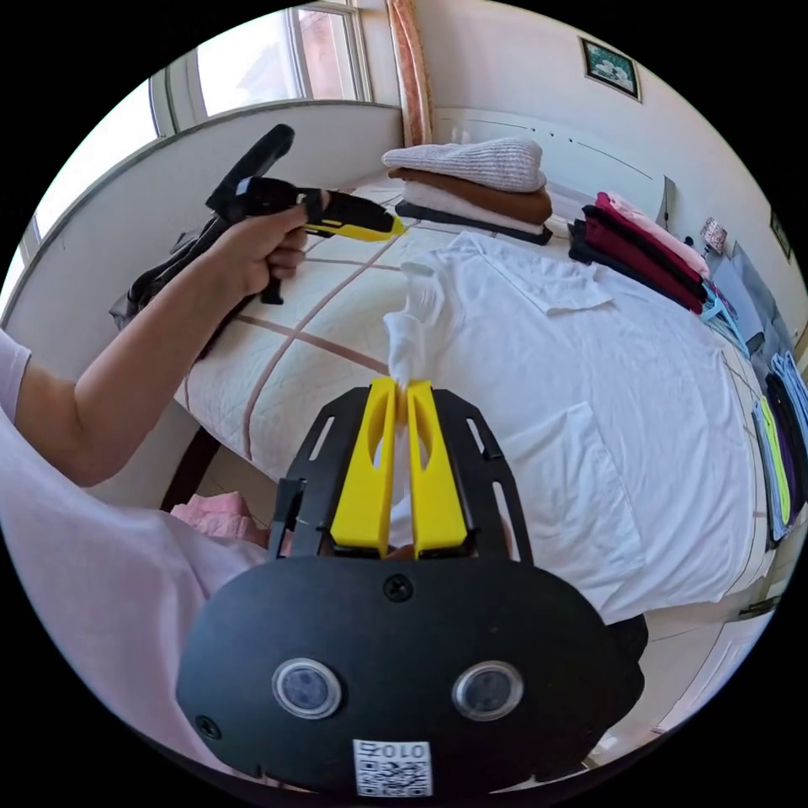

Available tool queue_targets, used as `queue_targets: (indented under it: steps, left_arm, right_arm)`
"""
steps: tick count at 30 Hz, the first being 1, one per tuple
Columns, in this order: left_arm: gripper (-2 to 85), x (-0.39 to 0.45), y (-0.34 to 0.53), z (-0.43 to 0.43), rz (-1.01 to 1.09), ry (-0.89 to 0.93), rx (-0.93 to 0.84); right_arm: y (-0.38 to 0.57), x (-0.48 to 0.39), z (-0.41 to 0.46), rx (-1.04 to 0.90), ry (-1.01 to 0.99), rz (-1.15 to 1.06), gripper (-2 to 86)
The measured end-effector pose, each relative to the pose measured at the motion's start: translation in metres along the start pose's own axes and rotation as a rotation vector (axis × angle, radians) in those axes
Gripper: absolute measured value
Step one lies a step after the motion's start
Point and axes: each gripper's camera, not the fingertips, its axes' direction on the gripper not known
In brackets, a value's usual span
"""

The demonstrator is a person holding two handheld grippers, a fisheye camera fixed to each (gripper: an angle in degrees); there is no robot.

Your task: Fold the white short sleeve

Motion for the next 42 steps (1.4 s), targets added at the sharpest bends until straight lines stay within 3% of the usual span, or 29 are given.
queue_targets:
  steps: [10,25,29,42]
  left_arm:
    - [10.3,-0.045,-0.029,0.052,-0.132,0.169,-0.151]
    - [4.5,-0.075,-0.039,0.087,-0.202,0.485,-0.167]
    - [1.7,-0.072,-0.05,0.088,-0.158,0.453,-0.175]
    - [0.0,-0.013,-0.117,0.064,0.047,0.274,-0.249]
  right_arm:
    - [0.003,-0.003,-0.004,0.007,-0.002,-0.042,4.2]
    - [0.009,0.011,-0.012,0.019,0.001,-0.042,4.2]
    - [0.014,0.017,-0.008,-0.014,0.065,-0.041,3.3]
    - [0.014,0.049,-0.021,-0.031,-0.017,-0.004,2.3]
